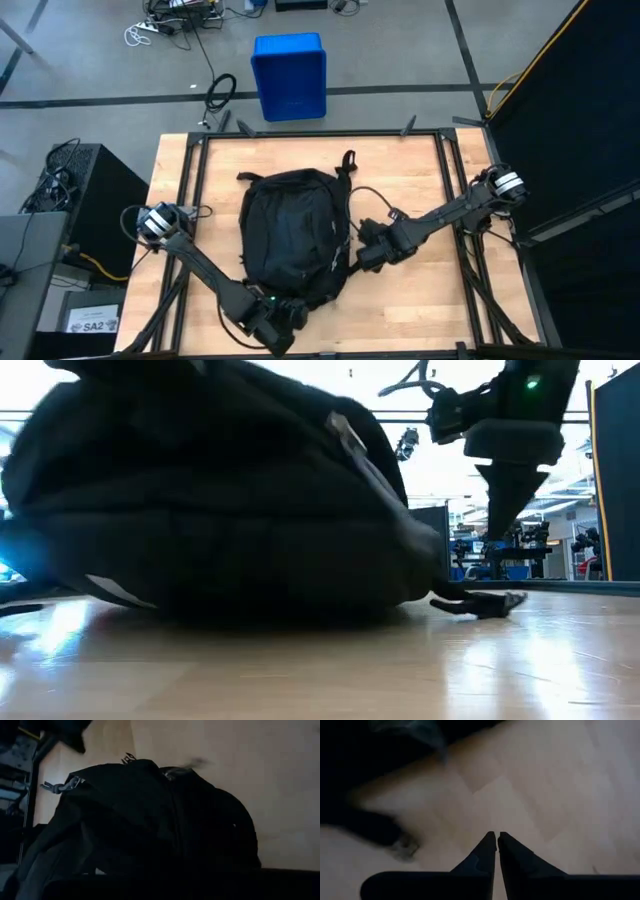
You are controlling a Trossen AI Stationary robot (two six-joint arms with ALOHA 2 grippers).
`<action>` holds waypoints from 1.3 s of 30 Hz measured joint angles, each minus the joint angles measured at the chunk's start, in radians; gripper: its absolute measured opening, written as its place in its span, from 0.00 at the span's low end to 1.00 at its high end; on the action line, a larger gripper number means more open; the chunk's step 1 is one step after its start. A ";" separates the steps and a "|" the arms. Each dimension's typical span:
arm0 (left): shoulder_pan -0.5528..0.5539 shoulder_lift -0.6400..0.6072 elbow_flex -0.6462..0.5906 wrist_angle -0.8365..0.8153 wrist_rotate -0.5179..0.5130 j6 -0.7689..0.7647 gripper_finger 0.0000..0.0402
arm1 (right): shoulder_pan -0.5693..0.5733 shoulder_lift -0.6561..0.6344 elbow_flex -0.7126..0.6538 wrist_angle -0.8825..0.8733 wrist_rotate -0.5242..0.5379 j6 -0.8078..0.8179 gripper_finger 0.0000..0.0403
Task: Unpack backpack
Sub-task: Close the black backpack
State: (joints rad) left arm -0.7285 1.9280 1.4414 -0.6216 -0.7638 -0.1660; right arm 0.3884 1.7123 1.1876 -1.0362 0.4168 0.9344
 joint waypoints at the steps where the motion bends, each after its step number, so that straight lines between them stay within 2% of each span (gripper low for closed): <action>1: -0.005 -0.003 0.000 -0.006 -0.002 -0.003 0.00 | -0.012 -0.001 0.000 0.009 -0.001 -0.022 0.00; 5: -0.004 -0.005 0.000 -0.053 -0.032 -0.045 0.00 | -0.019 -0.007 0.000 0.235 -0.092 -0.170 0.00; 8: 0.017 -0.005 -0.011 -0.063 -0.051 -0.055 0.00 | 0.031 -0.008 0.000 0.478 -0.201 -0.288 0.00; 10: 0.033 -0.005 -0.013 -0.066 -0.065 -0.053 0.00 | 0.072 -0.009 0.001 0.584 -0.224 -0.333 0.00; 13: 0.061 -0.005 -0.013 -0.039 -0.078 -0.050 0.00 | 0.121 0.002 0.001 0.656 -0.198 -0.337 0.01; 17: 0.088 -0.005 -0.013 -0.020 -0.076 -0.047 0.00 | 0.166 0.039 -0.004 0.671 -0.064 -0.244 0.06; 22: 0.105 -0.005 -0.023 -0.009 -0.076 -0.046 0.00 | 0.181 0.082 -0.063 0.842 -0.080 -0.216 0.23; 28: 0.107 -0.005 -0.023 0.000 -0.076 -0.045 0.00 | 0.150 0.087 -0.132 0.880 -0.028 -0.126 0.49; 32: 0.108 -0.005 -0.023 0.018 -0.077 -0.025 0.00 | 0.114 0.087 -0.159 0.943 -0.023 -0.130 0.60; 35: 0.109 -0.005 -0.024 0.027 -0.078 -0.023 0.00 | 0.089 0.087 -0.165 0.942 -0.023 -0.148 0.58; 37: 0.110 -0.005 -0.024 0.027 -0.078 -0.023 0.00 | 0.079 0.087 -0.167 0.936 -0.022 -0.167 0.49; 39: 0.108 -0.005 -0.024 0.027 -0.075 -0.023 0.00 | 0.073 0.087 -0.167 0.934 -0.030 -0.192 0.35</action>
State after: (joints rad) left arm -0.6205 1.9232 1.4174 -0.5945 -0.8390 -0.1890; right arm 0.4616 1.7991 1.0210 -0.1023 0.3868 0.7423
